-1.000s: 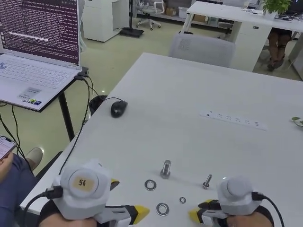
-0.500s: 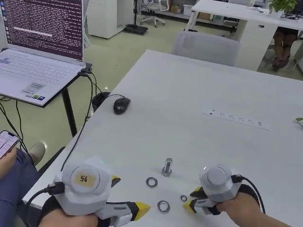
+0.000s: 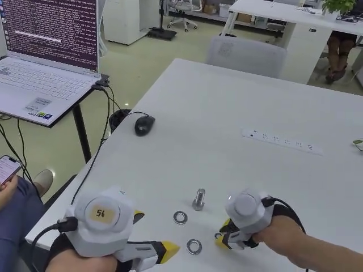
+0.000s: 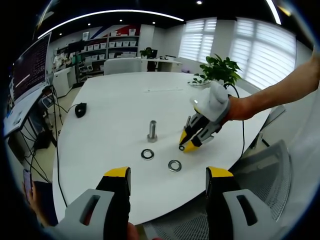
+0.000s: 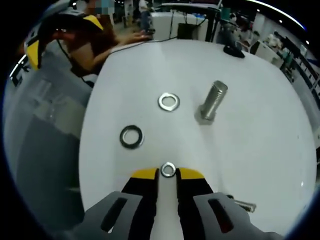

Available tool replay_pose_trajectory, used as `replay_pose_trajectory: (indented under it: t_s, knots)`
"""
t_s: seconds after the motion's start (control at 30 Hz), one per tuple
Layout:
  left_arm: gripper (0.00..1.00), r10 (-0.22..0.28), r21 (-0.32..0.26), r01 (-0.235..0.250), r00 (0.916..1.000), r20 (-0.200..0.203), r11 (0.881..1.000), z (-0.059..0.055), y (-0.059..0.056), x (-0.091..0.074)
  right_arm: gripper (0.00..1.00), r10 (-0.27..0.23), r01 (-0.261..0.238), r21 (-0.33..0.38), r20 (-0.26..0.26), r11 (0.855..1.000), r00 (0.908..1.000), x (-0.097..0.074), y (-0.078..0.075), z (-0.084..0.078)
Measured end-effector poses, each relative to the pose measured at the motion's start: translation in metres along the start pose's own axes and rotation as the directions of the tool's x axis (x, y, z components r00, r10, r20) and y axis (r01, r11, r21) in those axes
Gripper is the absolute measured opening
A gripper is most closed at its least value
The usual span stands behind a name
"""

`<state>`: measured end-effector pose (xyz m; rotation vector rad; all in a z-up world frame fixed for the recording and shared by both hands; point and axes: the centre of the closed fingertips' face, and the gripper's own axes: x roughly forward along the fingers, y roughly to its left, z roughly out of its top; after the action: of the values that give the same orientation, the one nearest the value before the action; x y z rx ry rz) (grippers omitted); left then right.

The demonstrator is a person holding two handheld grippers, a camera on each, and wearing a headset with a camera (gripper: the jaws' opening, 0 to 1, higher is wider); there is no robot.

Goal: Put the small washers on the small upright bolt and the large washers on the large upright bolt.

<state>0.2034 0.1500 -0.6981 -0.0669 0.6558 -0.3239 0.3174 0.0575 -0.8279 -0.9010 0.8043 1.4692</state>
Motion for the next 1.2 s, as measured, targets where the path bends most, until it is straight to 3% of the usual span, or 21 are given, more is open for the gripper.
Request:
replay_pose_trajectory:
  t_s: [0.8,1.2]
  knots:
    - [0.60,0.000,0.005,0.000,1.0000,-0.003,1.000,0.001,0.001,-0.002,0.14,-0.020,0.019,0.030,0.012,0.999,0.9997,-0.005,0.008,-0.006]
    - [0.60,-0.007,0.014,0.007,1.0000,-0.004,1.000,0.004,0.000,0.000,0.13,-0.041,0.037,0.094,0.040,0.995,0.9984,-0.013,0.004,-0.011]
